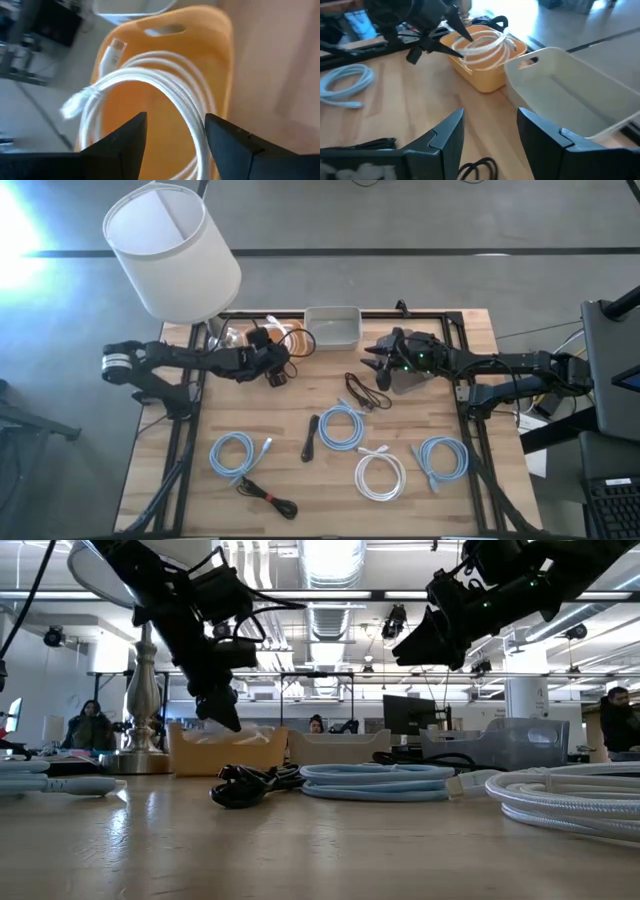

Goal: Pick & Place USB Port
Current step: Put the top white display cable into the yellow bin, then put the white display cable into the yellow bin

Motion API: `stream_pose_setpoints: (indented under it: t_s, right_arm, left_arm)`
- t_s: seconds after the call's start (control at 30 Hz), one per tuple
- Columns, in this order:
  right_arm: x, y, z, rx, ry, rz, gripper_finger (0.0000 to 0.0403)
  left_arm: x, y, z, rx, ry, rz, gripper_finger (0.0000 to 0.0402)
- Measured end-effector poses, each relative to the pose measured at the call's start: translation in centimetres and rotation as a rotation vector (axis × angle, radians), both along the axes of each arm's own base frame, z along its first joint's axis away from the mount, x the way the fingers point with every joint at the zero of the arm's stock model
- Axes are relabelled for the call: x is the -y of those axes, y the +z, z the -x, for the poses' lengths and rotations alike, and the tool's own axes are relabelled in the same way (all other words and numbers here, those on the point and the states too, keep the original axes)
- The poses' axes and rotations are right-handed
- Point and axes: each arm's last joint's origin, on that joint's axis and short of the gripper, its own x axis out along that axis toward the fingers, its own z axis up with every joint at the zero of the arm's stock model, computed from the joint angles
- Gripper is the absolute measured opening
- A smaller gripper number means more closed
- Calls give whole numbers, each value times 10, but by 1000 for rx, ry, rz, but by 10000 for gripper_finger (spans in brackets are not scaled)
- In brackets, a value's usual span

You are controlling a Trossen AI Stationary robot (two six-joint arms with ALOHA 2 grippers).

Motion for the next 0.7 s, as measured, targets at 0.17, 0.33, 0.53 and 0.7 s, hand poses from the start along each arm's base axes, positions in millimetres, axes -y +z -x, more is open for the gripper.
stream_pose_setpoints:
  t_s: [0.17, 0.33, 0.53, 0.7]
  right_arm:
    - [-8, -1, -3, 2, 73, -31, 178]
    - [-23, -12, -12, -45, 146, -41, 178]
    - [-48, -26, -28, -120, 254, -55, 178]
    - [-79, -18, -43, -166, 372, -54, 178]
  left_arm:
    - [6, 9, -7, 26, -33, 13, 204]
    - [9, 19, -13, 56, -50, 5, 204]
    - [14, 27, -19, 92, -78, 15, 204]
    - [17, 27, -20, 107, -129, 71, 204]
